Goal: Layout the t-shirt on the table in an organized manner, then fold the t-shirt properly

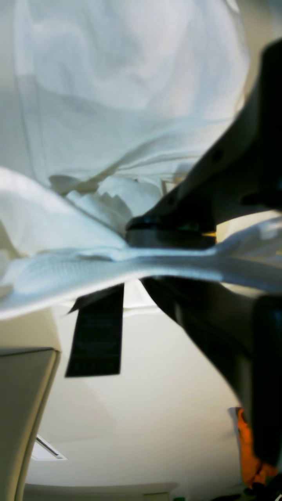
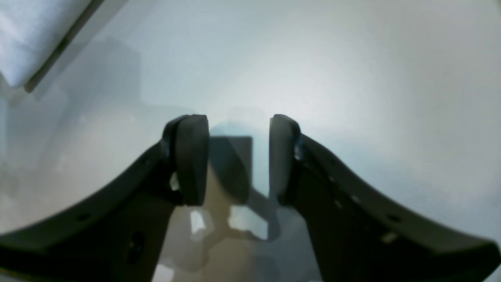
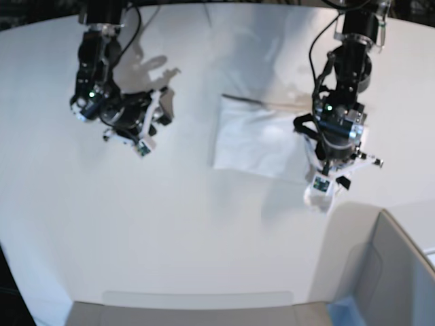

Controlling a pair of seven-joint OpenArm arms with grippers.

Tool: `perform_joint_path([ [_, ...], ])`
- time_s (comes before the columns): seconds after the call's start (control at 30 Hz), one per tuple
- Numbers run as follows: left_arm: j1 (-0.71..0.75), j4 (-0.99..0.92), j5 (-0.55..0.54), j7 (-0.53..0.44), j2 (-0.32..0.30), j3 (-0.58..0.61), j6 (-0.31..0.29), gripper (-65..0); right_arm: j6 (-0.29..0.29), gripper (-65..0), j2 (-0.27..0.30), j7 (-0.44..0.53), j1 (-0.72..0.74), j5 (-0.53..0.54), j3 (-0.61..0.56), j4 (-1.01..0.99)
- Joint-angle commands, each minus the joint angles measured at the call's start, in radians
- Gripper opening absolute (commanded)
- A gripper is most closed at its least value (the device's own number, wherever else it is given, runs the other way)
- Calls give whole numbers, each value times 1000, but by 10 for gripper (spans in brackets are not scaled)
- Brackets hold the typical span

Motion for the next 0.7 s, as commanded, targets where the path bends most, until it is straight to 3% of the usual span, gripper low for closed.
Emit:
perform_joint_path([
  [0.0, -22, -3, 19, 8, -11, -11, 5, -613, 14, -381, 8, -48, -3, -39, 1, 1],
  [0.23, -22, -13, 19, 8, -11, -137, 1, -458, 14, -381, 8, -48, -17, -39, 1, 4],
  [0.67, -24, -144, 51, -69, -51, -156, 5, -443, 14, -381, 34, -48, -18, -39, 4, 5],
])
